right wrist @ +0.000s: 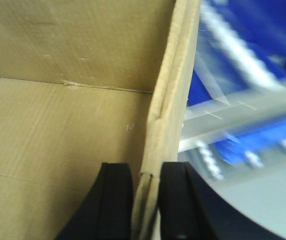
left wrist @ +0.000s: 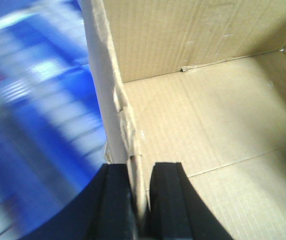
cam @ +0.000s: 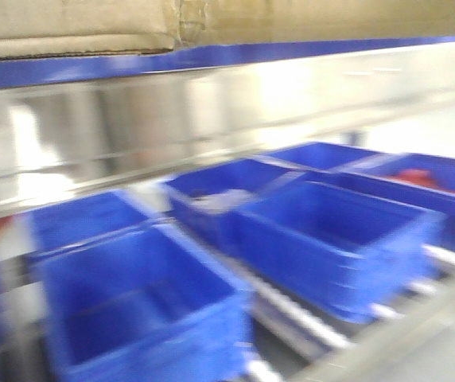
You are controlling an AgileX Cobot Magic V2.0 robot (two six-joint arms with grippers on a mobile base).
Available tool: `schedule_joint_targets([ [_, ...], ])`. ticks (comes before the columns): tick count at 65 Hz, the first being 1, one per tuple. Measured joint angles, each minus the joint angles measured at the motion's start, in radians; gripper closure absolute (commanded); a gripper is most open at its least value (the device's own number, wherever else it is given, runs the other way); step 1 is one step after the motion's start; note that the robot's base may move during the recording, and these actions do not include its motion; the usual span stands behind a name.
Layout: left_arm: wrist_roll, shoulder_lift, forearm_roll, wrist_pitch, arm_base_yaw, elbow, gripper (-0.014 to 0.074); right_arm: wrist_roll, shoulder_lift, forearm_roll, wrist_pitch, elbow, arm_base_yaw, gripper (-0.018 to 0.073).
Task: Grab carton from right shelf to conveyor
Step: 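Lift the carton off the shelf with both grippers and back away, then drive holding the carton in both grippers toward the conveyor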
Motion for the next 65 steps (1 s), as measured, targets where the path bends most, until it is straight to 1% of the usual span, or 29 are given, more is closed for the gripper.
schedule_joint_targets([
  [65, 0.000, 0.000, 0.000, -0.001, 0.000, 0.000, 0.0613, 0.000, 0.000, 0.000, 0.000, 0.000, 0.000, 0.0627],
])
